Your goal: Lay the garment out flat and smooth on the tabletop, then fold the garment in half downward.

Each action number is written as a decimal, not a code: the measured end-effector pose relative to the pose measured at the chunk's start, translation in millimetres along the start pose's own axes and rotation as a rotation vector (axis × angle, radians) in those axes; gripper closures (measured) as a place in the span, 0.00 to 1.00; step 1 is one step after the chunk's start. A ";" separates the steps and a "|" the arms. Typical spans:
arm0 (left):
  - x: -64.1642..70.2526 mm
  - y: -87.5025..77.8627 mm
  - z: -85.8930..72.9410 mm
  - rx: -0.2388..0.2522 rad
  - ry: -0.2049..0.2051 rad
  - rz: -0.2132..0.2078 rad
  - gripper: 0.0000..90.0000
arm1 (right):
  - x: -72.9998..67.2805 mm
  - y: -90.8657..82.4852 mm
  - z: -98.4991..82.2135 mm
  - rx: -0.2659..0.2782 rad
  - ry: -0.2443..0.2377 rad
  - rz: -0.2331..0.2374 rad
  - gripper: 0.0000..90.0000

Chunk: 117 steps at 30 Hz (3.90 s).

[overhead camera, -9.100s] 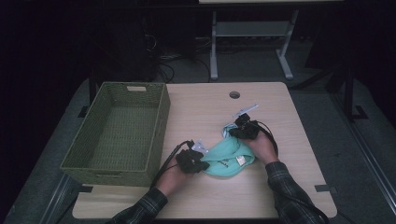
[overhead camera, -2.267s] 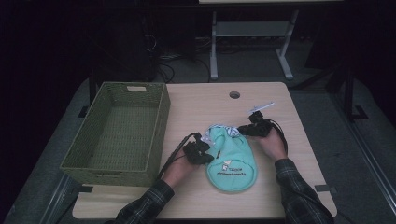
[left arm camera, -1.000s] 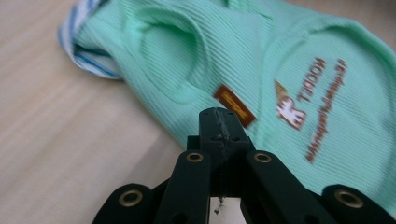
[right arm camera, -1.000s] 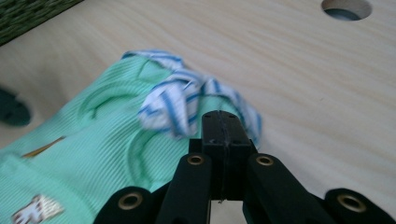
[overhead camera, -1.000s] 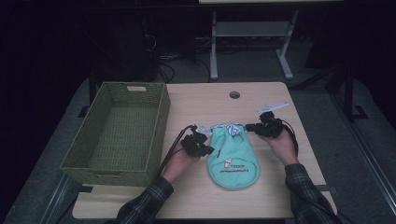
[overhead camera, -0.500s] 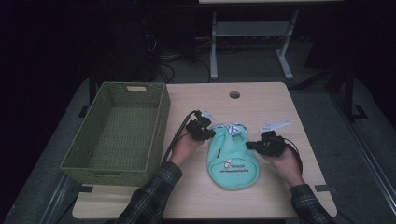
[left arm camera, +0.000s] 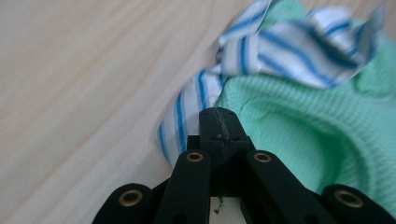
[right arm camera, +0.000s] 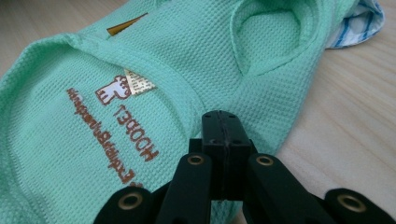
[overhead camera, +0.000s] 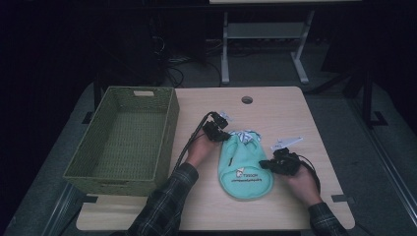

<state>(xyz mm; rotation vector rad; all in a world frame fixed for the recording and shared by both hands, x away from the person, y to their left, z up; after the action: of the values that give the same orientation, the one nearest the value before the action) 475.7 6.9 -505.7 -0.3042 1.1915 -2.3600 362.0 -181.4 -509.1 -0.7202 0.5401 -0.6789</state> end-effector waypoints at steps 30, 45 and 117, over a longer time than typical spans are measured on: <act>68.5 -55.0 -67.9 -0.020 -0.046 -0.089 1.00 | 21.5 -3.4 0.5 -0.002 0.024 -0.050 1.00; 53.0 -76.9 -58.2 0.093 -0.089 -0.043 0.84 | -37.4 9.6 16.8 0.036 -0.071 0.090 1.00; 46.3 -126.6 -23.6 0.299 -0.052 -0.072 0.93 | -50.4 37.3 48.5 0.018 -0.108 0.100 1.00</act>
<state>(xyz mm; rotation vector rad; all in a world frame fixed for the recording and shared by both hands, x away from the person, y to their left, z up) 386.7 64.3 -419.0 -0.3075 0.8001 -2.5325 374.0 -104.3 -495.3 -0.7040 0.4672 -0.5475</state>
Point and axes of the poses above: each handheld gripper's, and its own axes: y roughly forward along the jaws, z roughly out of its top, x roughly to its right, the point moved 6 cm from there along y, roughly forward along the jaws, and after that the axes turned 5 degrees about y, right-handed, at the moved point
